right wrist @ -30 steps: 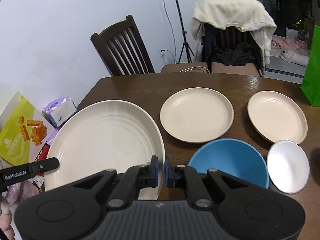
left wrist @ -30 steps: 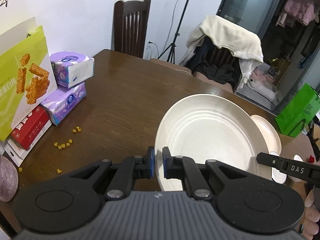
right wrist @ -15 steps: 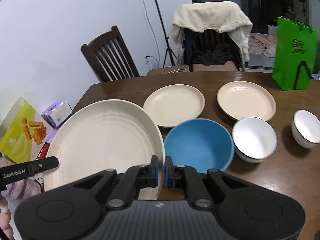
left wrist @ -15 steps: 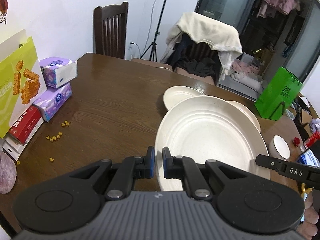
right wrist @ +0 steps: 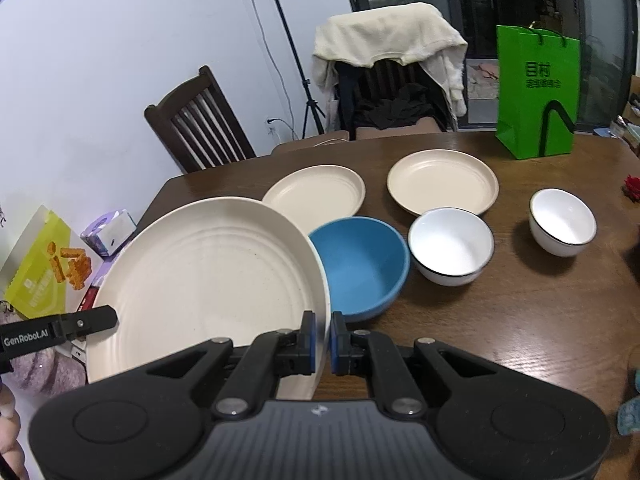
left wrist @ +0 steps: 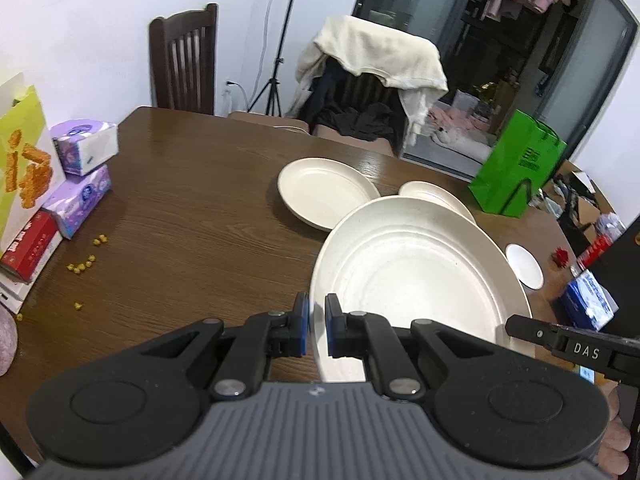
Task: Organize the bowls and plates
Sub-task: 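Lower the held cream plate onto the open table area with both grippers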
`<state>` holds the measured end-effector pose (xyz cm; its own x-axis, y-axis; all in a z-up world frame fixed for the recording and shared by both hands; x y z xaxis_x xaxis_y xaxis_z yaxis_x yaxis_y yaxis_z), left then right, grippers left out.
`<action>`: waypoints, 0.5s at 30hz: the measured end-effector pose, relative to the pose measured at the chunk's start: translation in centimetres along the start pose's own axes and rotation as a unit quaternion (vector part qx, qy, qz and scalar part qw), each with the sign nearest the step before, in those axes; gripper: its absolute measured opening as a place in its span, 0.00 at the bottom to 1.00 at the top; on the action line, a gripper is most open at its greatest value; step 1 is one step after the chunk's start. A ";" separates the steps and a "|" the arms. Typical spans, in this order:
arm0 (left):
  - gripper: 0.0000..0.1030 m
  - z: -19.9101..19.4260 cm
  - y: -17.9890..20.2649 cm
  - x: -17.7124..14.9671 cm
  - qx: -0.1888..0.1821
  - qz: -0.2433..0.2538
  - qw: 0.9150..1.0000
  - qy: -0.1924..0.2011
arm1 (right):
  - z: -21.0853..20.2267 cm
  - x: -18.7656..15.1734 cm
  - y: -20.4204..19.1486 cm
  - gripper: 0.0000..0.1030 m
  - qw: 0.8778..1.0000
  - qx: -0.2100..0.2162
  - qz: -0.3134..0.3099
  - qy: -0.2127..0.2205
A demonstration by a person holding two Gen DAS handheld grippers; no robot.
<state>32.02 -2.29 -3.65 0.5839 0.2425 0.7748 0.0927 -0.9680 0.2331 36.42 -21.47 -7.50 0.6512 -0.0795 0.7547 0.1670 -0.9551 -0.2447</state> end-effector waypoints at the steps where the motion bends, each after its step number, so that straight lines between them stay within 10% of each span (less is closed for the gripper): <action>1: 0.08 0.1 0.3 -0.2 -0.004 0.004 1.000 -0.003 | -0.3 -0.1 0.4 0.07 1.000 -0.003 0.000 0.002; 15: 0.08 2.0 5.6 -3.7 -0.061 0.036 0.997 -0.036 | -2.6 -3.1 6.7 0.07 0.998 -0.053 0.036 0.000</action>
<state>31.97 -8.71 -6.34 0.6417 0.1625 0.7495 -0.0478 -0.9669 0.2505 33.60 -28.35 -9.92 0.6586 -0.1488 0.7376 0.0401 -0.9719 -0.2319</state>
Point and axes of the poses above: each gripper's, at about its wrist camera, not at the fingertips, and z roughly the way its jaws point, y to its right, x to its top, the point moved 9 cm from there along z, roughly the way its jaws point, and after that the axes turned 11 degrees about y, right-handed, at the moved point
